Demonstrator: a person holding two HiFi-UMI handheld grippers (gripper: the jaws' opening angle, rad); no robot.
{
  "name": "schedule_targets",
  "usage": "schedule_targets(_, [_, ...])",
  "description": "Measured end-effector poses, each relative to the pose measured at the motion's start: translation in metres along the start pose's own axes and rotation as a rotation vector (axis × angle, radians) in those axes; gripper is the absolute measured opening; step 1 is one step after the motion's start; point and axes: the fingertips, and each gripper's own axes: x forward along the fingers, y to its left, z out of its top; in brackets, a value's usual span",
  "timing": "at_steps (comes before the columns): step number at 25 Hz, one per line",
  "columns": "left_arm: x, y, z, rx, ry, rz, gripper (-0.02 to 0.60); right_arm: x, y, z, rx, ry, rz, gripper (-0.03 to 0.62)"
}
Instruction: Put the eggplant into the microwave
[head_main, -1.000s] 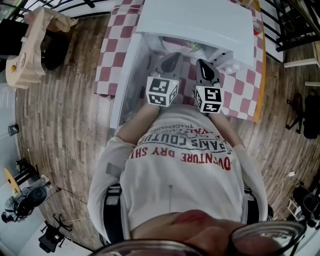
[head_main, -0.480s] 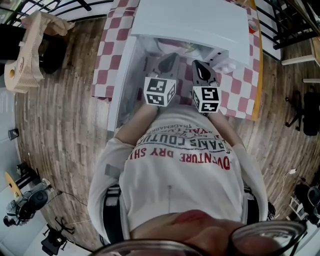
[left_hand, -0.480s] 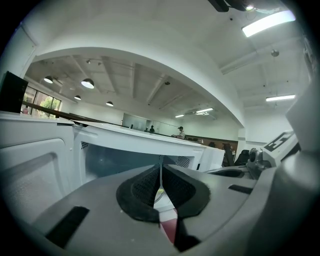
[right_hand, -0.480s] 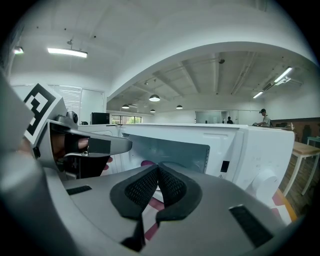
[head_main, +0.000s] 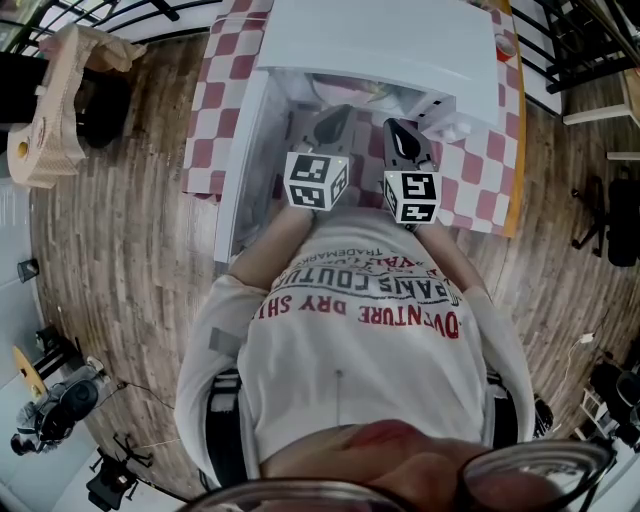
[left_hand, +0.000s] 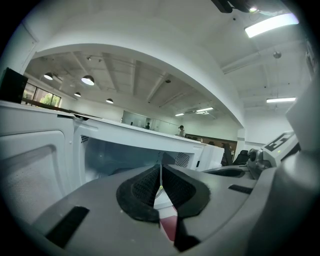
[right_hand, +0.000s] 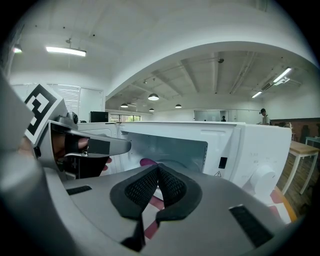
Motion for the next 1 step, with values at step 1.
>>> schedule_targets(1, [0.0000, 0.0006, -0.0004, -0.004, 0.000, 0.000, 0.034, 0.0001, 0.0001, -0.0003, -0.002, 0.000, 0.000, 0.026])
